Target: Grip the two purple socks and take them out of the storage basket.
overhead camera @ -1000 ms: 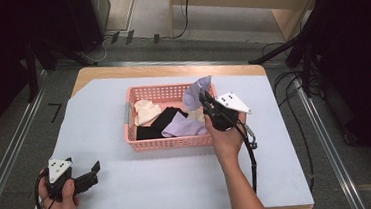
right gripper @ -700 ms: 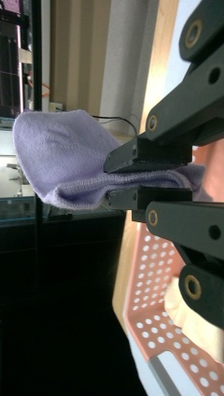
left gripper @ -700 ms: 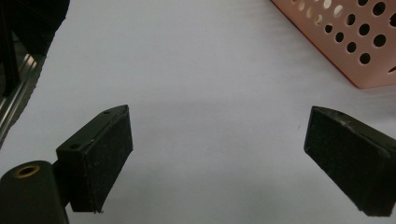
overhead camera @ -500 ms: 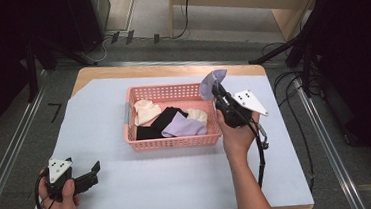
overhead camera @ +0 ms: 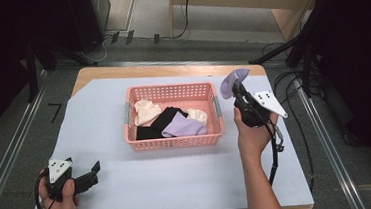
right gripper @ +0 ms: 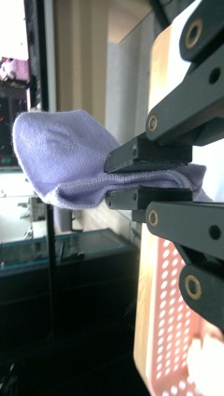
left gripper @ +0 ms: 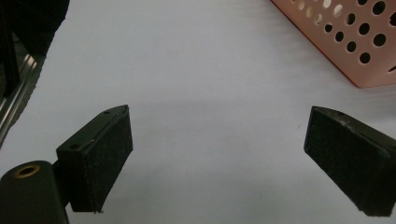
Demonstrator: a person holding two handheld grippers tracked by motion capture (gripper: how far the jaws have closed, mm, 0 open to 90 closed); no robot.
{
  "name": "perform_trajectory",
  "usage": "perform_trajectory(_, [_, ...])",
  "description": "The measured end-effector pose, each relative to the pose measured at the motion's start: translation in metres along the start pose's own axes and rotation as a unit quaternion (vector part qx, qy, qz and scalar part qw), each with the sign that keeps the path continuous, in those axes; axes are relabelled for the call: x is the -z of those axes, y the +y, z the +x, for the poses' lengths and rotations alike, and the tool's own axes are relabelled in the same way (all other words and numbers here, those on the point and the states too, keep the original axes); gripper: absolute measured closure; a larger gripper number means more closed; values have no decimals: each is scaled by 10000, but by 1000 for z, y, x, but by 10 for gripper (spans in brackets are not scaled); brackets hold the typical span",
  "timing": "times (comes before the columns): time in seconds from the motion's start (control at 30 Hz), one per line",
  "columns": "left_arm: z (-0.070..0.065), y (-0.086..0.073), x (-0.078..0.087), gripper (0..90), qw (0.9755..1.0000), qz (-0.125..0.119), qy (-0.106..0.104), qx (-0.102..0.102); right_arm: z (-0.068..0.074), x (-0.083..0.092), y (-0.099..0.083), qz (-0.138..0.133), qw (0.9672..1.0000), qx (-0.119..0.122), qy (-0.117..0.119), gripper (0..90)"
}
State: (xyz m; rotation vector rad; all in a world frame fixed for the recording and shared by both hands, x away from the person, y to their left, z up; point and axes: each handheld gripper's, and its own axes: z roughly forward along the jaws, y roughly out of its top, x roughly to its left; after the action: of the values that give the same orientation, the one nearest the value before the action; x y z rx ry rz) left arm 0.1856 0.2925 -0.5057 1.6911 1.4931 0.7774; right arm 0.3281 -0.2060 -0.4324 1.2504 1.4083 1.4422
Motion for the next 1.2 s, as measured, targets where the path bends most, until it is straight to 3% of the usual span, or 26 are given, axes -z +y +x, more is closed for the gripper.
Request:
perform_trajectory(0.23, [0, 0, 0, 89, 10000, 2, 2, -5, -24, 4, -27, 461, 9985, -100, -294, 819])
perform_trajectory(0.47, [-1, 0, 0, 90, 10000, 7, 22, -17, -45, 5, -61, 1059, 9931, -290, -414, 807])
perform_trajectory(0.6, [-1, 0, 0, 90, 10000, 10, 27, -25, -51, 8, -70, 1425, 9870, -507, -552, 632])
perform_trajectory(0.67, [-1, 0, 0, 90, 10000, 12, 26, -33, -52, 11, -69, 1395, 9858, -648, -679, 545])
perform_trajectory(0.8, [-1, 0, 0, 90, 10000, 7, 29, -35, -52, 17, -61, 1239, 9854, -810, -844, 499])
perform_trajectory(0.87, [-1, 0, 0, 90, 10000, 7, 37, -41, -49, 20, -56, 1089, 9870, -800, -874, 501])
perform_trajectory(0.93, [-1, 0, 0, 90, 10000, 11, 30, -38, -44, 22, -52, 1005, 9875, -900, -814, 508])
perform_trajectory(1.03, [-1, 0, 0, 90, 10000, 1, 31, -34, -34, 21, -48, 1033, 9887, -854, -677, 521])
perform_trajectory(1.2, [-1, 0, 0, 90, 10000, 3, 32, -40, -10, 17, -42, 1021, 9905, -871, -288, 544])
